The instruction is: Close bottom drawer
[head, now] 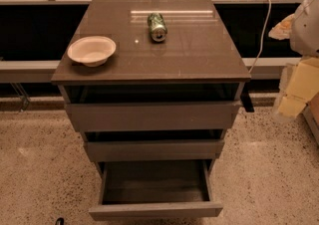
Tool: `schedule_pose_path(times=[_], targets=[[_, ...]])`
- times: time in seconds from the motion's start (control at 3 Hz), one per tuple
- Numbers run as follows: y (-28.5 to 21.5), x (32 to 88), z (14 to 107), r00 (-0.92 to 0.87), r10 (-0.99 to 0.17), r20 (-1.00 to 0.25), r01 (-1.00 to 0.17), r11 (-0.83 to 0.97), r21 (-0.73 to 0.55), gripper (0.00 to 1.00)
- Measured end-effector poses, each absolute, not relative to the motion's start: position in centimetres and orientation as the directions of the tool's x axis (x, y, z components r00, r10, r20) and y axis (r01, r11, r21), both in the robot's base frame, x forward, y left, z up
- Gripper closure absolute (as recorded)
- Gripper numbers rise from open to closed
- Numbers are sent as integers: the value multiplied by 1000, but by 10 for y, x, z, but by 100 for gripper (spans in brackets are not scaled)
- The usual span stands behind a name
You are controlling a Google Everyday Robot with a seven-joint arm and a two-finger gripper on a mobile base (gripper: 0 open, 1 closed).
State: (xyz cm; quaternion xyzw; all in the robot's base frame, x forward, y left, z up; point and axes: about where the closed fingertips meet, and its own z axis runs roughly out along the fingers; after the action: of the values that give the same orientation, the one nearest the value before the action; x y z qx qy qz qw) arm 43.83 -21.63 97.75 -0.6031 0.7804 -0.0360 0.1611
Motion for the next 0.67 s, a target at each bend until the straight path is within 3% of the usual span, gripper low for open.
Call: schedule_pose_path(times=[0.67], targets=[[-223,435,959,-218,-955,-202,-930,266,-255,0]])
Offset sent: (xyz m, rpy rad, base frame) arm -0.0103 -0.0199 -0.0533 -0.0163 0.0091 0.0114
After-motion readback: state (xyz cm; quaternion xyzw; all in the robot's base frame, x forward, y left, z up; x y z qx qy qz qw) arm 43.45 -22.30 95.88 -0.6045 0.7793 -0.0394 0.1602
